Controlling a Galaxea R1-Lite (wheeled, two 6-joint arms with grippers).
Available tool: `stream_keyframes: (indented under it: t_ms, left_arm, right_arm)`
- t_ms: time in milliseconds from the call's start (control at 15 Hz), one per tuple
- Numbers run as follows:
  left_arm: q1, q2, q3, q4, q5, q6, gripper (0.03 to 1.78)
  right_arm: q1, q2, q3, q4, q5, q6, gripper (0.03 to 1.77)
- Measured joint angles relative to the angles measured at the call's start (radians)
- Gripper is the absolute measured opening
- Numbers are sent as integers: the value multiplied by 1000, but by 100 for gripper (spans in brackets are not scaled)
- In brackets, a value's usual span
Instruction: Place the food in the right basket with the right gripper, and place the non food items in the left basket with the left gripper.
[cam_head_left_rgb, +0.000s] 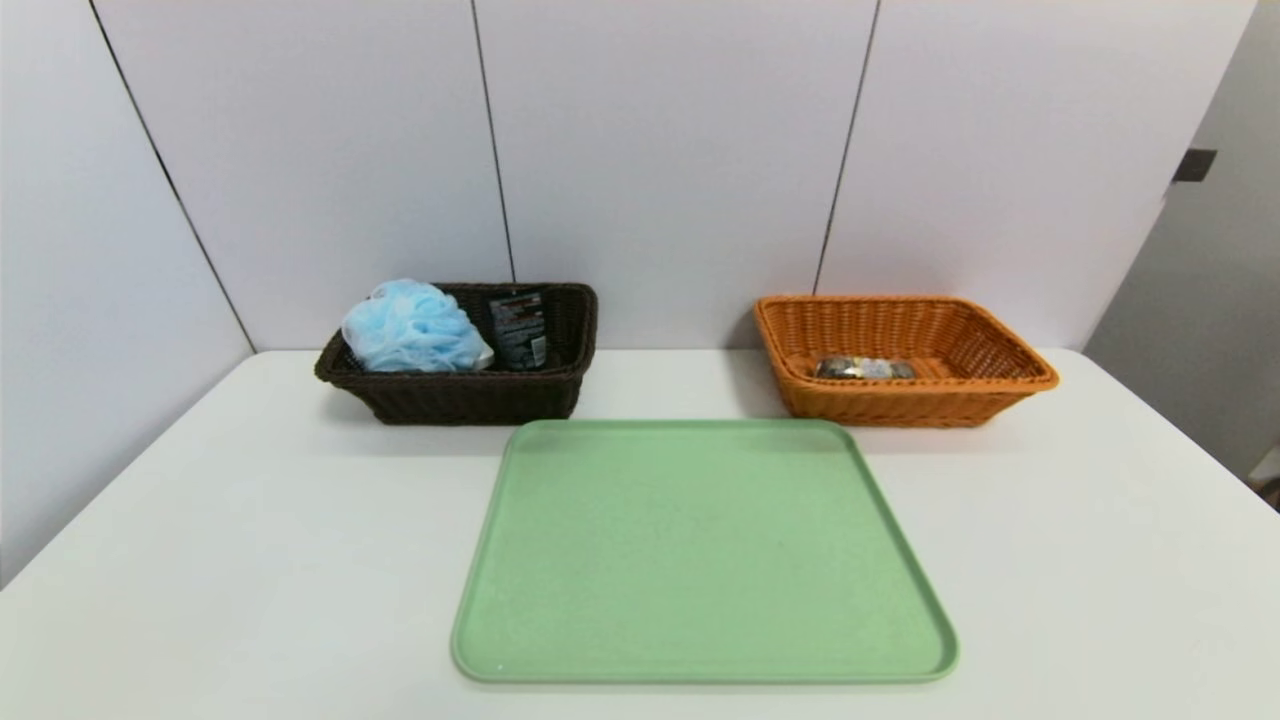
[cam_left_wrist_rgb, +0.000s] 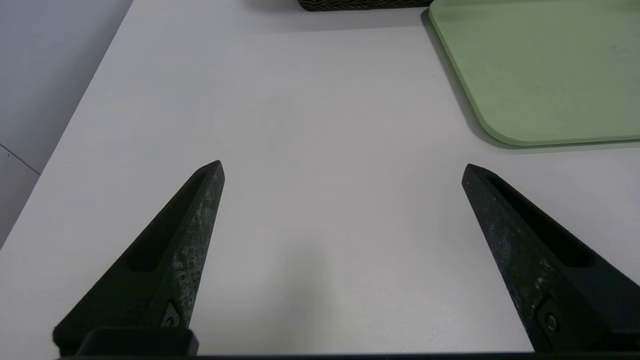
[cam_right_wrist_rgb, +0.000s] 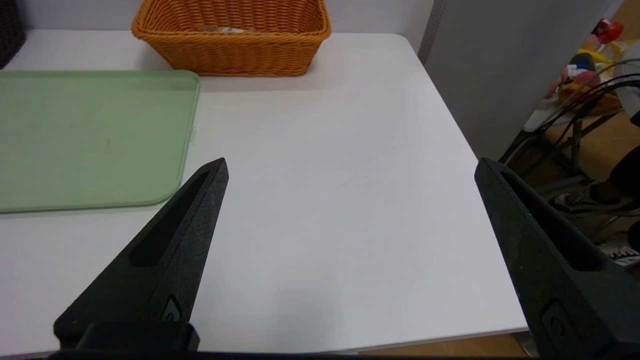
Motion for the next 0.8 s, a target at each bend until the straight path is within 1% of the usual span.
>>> stream_keyframes:
  t_ms: [133,267,467,600,667,800]
  left_arm:
    - [0,-1,6,0,3,2,169]
    - [-1,-16,36,-2,18,6,169]
    - [-5,-47,109,-11,60,12,169]
    - [-7,-72,149,-24,86,14,169]
    - [-8,-87,176,-41,89,17,169]
    - [-10,-110,248,-123,98,42,169]
  right_arm:
    - [4,-36,63,-13,-1,1,170]
    - [8,-100,146,-86,4,-4,170]
    - [13,-193,333,-281,12,-30,170]
    - [14,-224,439,-421,14,-32,170]
    - [14,-233,498,-495,15,-30,170]
    - [14,-243,625,-650,16,-33,170]
